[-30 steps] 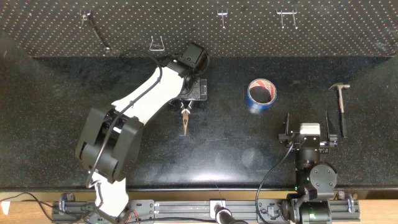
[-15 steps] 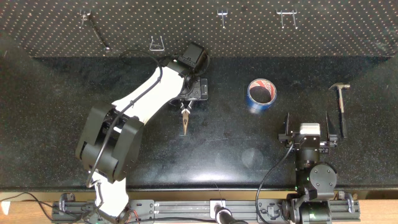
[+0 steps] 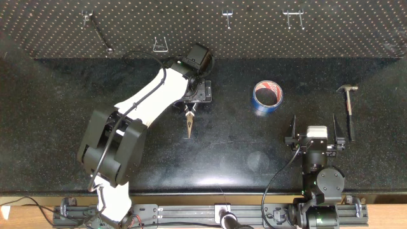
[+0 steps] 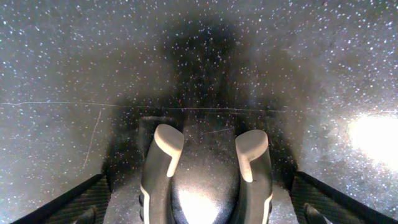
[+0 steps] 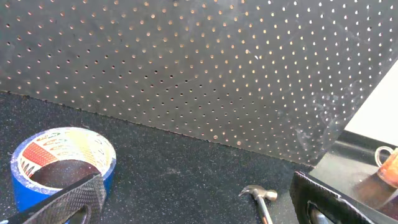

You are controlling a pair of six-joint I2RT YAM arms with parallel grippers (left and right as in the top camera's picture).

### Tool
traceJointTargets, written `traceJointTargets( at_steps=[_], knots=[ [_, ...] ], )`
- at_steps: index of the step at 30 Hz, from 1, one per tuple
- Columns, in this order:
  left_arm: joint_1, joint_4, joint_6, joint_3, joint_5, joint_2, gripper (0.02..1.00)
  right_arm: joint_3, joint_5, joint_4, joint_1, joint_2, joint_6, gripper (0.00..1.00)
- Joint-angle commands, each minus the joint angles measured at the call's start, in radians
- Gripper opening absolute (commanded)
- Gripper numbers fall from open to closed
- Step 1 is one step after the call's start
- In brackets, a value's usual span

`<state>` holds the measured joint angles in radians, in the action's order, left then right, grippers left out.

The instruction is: Place Tools Onto Pegboard

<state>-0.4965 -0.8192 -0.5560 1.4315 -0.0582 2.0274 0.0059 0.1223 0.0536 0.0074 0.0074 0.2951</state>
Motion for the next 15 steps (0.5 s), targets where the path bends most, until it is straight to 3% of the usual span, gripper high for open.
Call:
traceJointTargets(
  at_steps=[1, 8, 15],
  knots=[
    [0.000, 0.001, -0.016, 0.012, 0.018, 0.027, 0.842, -0.002, 0.020, 0.009, -0.004, -0.003, 0.010, 0.976],
    [0.000, 0.000, -0.016, 0.012, 0.018, 0.027, 0.638, -0.002, 0.020, 0.009, -0.004, -0.003, 0.010, 0.976],
    [0.000, 0.001, -0.016, 0.012, 0.018, 0.027, 0.599, -0.002, 0.019, 0.009, -0.004, -0.003, 0.010, 0.976]
  ],
)
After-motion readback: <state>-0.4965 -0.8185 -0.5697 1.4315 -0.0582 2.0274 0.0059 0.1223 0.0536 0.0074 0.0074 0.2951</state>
